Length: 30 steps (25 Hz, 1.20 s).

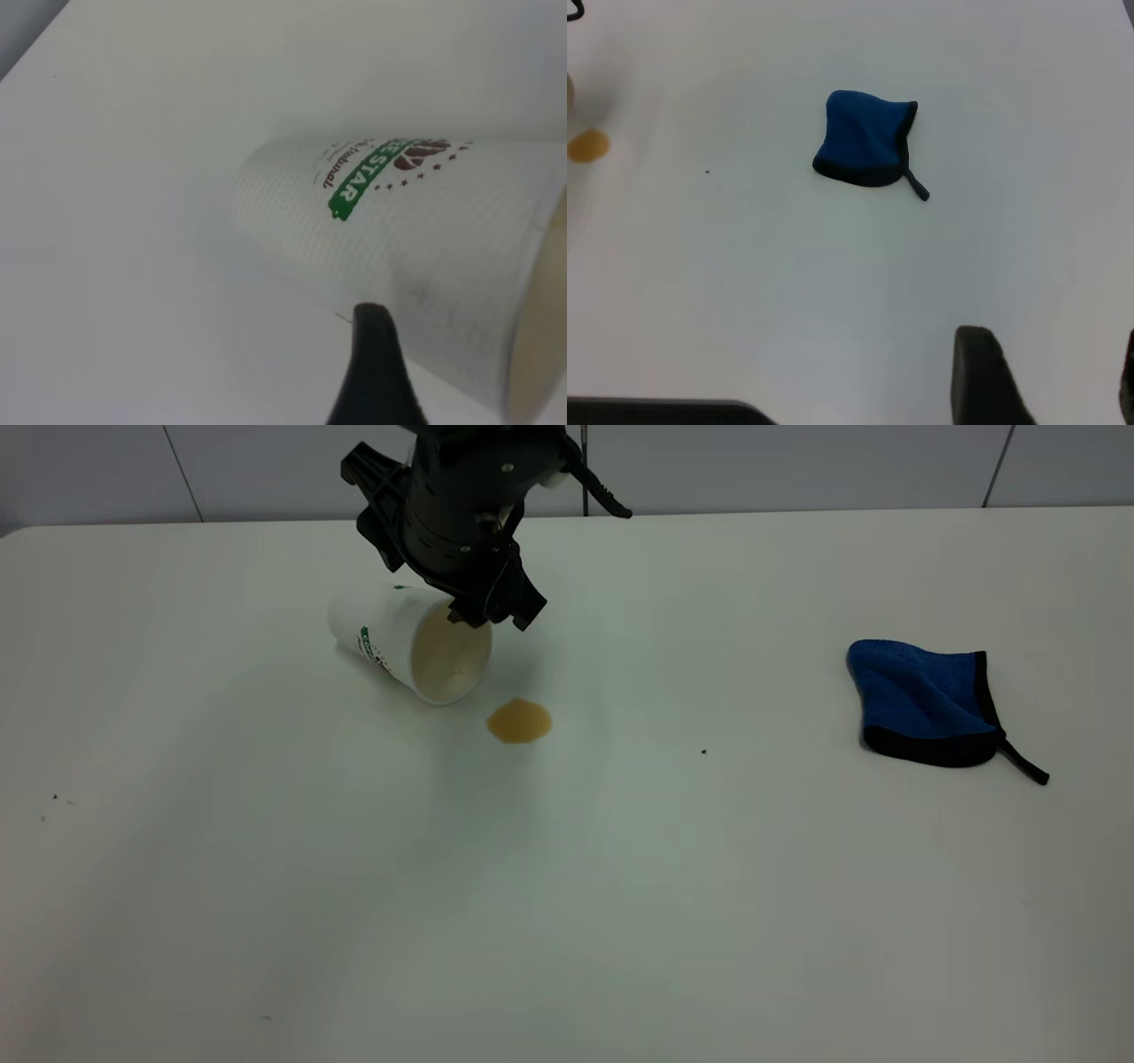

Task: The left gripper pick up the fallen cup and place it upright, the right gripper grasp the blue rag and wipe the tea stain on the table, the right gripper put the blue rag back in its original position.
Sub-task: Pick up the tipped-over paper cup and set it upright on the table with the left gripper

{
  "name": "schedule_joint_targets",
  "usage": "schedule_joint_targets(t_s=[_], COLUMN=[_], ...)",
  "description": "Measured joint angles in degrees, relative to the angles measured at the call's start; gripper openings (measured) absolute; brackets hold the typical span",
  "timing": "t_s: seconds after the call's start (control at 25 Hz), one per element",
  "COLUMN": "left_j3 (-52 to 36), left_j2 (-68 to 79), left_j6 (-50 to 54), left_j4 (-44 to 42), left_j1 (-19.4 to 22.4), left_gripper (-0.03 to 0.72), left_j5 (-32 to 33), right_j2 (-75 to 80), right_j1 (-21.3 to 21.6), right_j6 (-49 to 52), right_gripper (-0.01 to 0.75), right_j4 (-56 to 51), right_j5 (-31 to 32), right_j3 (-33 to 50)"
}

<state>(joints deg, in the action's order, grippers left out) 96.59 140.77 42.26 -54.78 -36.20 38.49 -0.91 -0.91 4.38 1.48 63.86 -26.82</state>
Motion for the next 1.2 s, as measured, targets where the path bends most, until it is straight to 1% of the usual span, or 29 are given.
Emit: schedule_joint_targets(t_s=[0.2, 0.44, 0.52, 0.64, 0.72, 0.8, 0.96, 1.0, 1.08, 1.2], left_j3=[0.32, 0.37, 0.37, 0.39, 0.39, 0.39, 0.46, 0.5, 0.5, 0.5], left_j2=[3.38, 5.63, 6.35, 7.4, 7.87, 7.92, 7.85, 7.66, 6.56, 3.02], left_j6=[3.69, 11.16, 12.5, 13.24, 13.95, 14.2, 12.21, 11.16, 8.81, 2.68], left_j4=[-5.26, -13.37, -15.6, -16.28, -16.61, -16.65, -17.8, -17.87, -16.46, -9.7], left_j1=[0.0, 0.05, 0.05, 0.11, 0.37, 0.64, 0.9, 0.94, 1.14, 2.26], left_gripper=[0.583, 0.579, 0.564, 0.513, 0.453, 0.369, 0.114, 0.071, 0.036, 0.012], left_j5=[-0.46, -0.52, -0.52, 0.16, 1.81, 3.21, 6.46, 7.29, 7.65, 6.43], right_j2=[0.0, 0.0, 0.0, 0.0, 0.0, 0.0, 0.0, 0.0, 0.0, 0.0], right_j1=[0.0, 0.0, 0.0, 0.0, 0.0, 0.0, 0.0, 0.0, 0.0, 0.0], right_j6=[0.0, 0.0, 0.0, 0.0, 0.0, 0.0, 0.0, 0.0, 0.0, 0.0], right_gripper=[0.404, 0.404, 0.404, 0.404, 0.404, 0.404, 0.404, 0.404, 0.404, 0.404], right_j4=[0.0, 0.0, 0.0, 0.0, 0.0, 0.0, 0.0, 0.0, 0.0, 0.0], right_j5=[0.0, 0.0, 0.0, 0.0, 0.0, 0.0, 0.0, 0.0, 0.0, 0.0], right_j3=[0.0, 0.0, 0.0, 0.0, 0.0, 0.0, 0.0, 0.0, 0.0, 0.0])
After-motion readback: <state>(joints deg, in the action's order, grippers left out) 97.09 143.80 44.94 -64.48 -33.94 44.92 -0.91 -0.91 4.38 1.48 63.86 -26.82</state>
